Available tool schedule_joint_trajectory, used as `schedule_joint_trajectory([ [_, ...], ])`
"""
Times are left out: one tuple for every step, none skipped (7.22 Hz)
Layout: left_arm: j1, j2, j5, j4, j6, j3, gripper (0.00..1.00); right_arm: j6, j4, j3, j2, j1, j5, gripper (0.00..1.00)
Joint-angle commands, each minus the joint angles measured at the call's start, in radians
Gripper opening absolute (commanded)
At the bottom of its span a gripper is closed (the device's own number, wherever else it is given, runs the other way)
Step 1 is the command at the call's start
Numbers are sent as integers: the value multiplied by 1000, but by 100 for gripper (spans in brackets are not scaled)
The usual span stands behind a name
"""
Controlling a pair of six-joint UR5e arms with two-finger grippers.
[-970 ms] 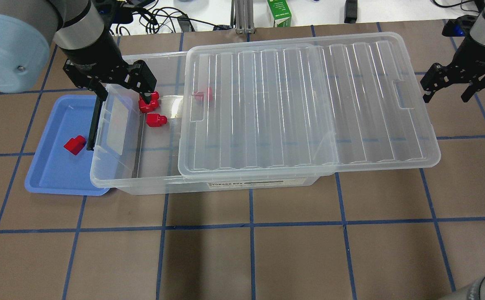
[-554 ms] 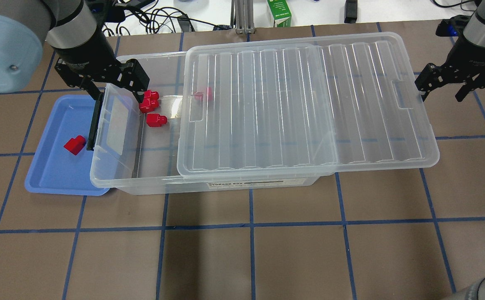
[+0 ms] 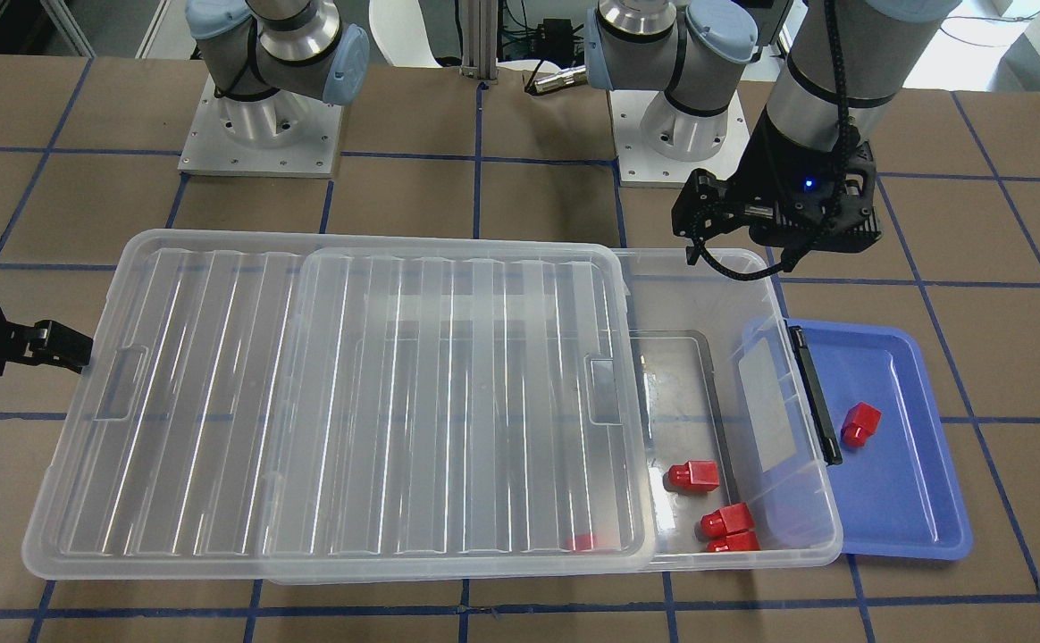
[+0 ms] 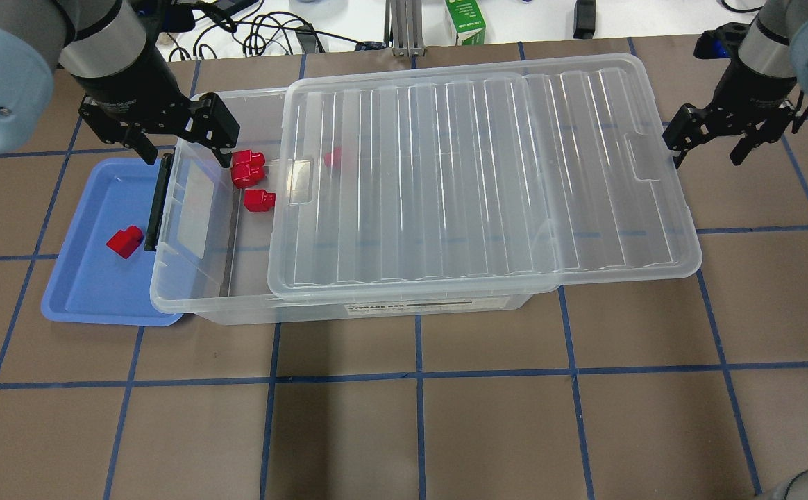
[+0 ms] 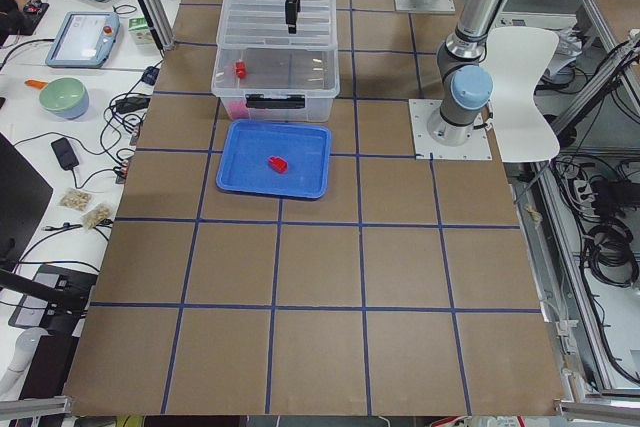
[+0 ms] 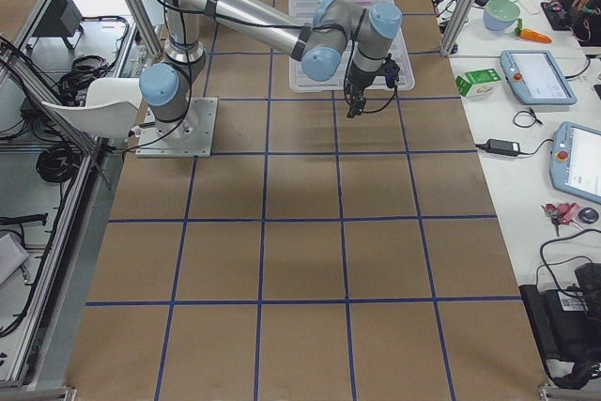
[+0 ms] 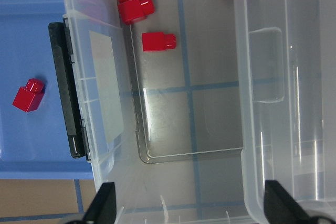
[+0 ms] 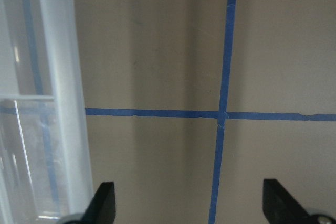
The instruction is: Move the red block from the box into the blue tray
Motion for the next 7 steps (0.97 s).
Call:
schedule_joint_trajectory([
  [2, 1, 1, -1, -2, 0, 100, 43, -11, -2, -1, 50, 0, 100],
  [2, 1, 1, -1, 0, 2, 100, 69, -22, -2, 0, 88, 0, 100],
  [2, 2, 1, -1, -2, 2, 100, 108, -28, -2, 0, 117, 0, 100],
  [2, 4, 1, -2, -2, 0, 100, 132, -28, -2, 0, 139, 2, 100],
  [1, 7, 1, -2, -2, -1, 100, 164, -28, -2, 0, 162, 2, 100],
  [0, 8, 3, -2, -2, -1, 100, 188, -30, -2, 2, 183, 0, 100],
  [0, 8, 3, -4, -2, -1, 100, 198, -28, 0, 2, 194, 2, 100],
])
